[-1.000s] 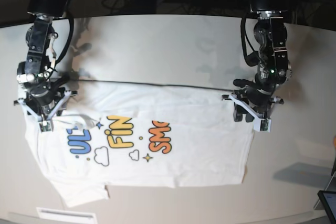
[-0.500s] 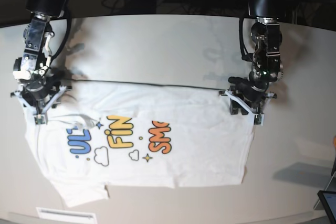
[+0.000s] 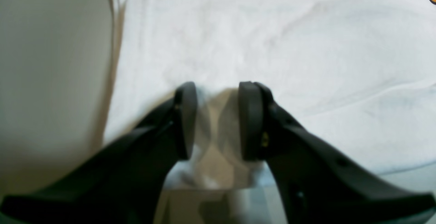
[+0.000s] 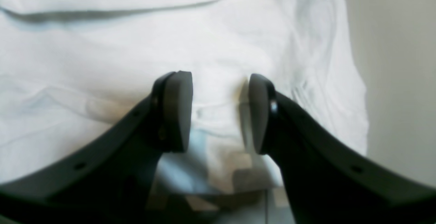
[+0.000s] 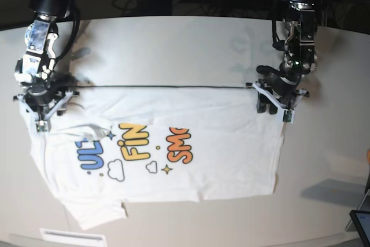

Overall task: Fold the T-shirt properly
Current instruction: 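Drag the shirt toward the robot base with both grippers, then release the shirt and move both grippers to its opposite long edge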

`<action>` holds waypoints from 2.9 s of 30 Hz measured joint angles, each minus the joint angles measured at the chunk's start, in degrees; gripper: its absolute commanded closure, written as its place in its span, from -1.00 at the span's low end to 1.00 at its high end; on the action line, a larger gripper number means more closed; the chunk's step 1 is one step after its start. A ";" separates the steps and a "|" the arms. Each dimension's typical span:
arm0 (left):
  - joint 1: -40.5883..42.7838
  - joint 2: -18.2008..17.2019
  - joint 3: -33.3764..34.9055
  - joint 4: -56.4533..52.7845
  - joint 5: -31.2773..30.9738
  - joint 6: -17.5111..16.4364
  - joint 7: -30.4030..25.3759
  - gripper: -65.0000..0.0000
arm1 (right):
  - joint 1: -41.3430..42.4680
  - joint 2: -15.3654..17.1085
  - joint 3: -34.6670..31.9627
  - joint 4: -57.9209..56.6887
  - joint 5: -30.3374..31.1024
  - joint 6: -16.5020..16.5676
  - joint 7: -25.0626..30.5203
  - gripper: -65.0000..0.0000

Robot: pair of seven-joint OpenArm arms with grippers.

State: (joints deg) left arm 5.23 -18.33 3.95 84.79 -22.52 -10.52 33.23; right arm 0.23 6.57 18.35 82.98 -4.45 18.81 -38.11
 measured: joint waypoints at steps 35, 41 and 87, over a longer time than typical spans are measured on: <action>18.93 -0.79 0.13 20.57 7.89 0.39 7.91 0.35 | -19.30 -2.69 6.19 16.35 0.20 0.02 -0.35 0.19; 22.16 2.05 0.20 23.56 13.64 0.44 8.17 0.35 | -22.14 -3.15 6.54 18.27 -0.11 -0.09 -0.17 0.19; 25.88 2.43 -6.64 29.27 14.60 0.04 10.95 0.35 | -23.39 -5.16 6.60 26.67 -1.97 0.22 -5.79 0.19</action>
State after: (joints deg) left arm 31.11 -15.90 -2.70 114.06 -7.92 -10.48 44.18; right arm -23.16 1.41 24.95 109.65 -6.42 19.03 -43.90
